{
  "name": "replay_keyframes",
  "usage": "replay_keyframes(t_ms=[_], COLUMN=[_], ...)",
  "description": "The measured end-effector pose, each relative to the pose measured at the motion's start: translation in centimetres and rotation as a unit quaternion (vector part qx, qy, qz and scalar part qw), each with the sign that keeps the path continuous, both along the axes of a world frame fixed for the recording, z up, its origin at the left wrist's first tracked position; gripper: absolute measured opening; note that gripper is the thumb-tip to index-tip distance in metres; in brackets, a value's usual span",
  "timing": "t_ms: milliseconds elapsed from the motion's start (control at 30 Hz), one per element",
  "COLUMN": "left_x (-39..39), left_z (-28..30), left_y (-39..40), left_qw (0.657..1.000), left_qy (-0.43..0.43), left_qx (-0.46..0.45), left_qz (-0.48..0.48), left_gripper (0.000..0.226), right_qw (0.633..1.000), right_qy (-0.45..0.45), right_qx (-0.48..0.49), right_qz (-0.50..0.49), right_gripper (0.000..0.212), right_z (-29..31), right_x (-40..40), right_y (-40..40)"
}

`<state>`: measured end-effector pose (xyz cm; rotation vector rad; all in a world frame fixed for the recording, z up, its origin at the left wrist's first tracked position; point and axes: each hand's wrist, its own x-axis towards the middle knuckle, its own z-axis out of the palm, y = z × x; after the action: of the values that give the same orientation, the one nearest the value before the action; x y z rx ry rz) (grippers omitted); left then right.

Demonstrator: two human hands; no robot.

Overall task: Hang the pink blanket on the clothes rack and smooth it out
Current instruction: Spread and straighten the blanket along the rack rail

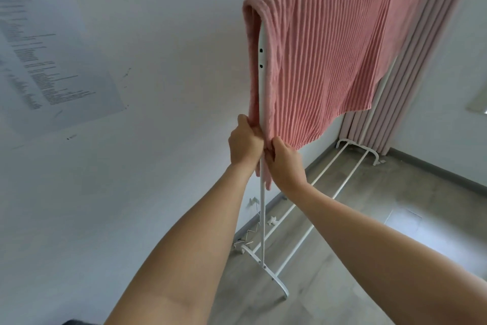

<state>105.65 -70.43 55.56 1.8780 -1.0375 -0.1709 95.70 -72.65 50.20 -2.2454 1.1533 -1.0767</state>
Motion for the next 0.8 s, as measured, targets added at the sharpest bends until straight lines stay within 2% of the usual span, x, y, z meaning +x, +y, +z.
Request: replay_keyframes(t_ms=[133,267,367,433,567,667,800], left_x=[-0.9,-0.6,-0.8,-1.2,-2.4,-3.2,-5.9], left_z=[-0.9,-1.8,-2.3,-2.8,-4.4,-5.6,-7.8], left_y=[0.9,1.1,1.1,1.0,0.8,0.9,0.0], left_qw=[0.998,0.998,0.998,0.999,0.999,0.994,0.981], left_qy=[-0.034,-0.025,-0.027,-0.025,-0.022,-0.089,-0.193], left_qx=[0.03,0.04,0.046,0.039,0.024,0.004,-0.016], left_qz=[-0.047,-0.034,-0.023,-0.008,0.012,0.057,-0.027], left_gripper=[0.007,0.008,0.01,0.01,0.019,0.017,0.017], right_qw=[1.0,0.998,0.996,0.994,0.993,0.987,0.966], right_qy=[0.01,0.056,0.085,0.105,0.102,0.116,0.142], right_qx=[0.012,-0.002,-0.008,0.01,0.055,0.097,0.174], right_qz=[-0.014,-0.027,-0.035,-0.025,-0.023,-0.054,-0.126], right_gripper=[0.013,0.019,0.014,0.01,0.017,0.026,0.037], right_z=[-0.6,-0.6,-0.8,-1.4,-3.0,-4.4,-6.2], right_x=[-0.2,-0.7,-0.8,-0.9,-2.1,-3.9,-8.5], right_y=[0.2,0.2,0.0,0.0,0.0,-0.5,-2.6])
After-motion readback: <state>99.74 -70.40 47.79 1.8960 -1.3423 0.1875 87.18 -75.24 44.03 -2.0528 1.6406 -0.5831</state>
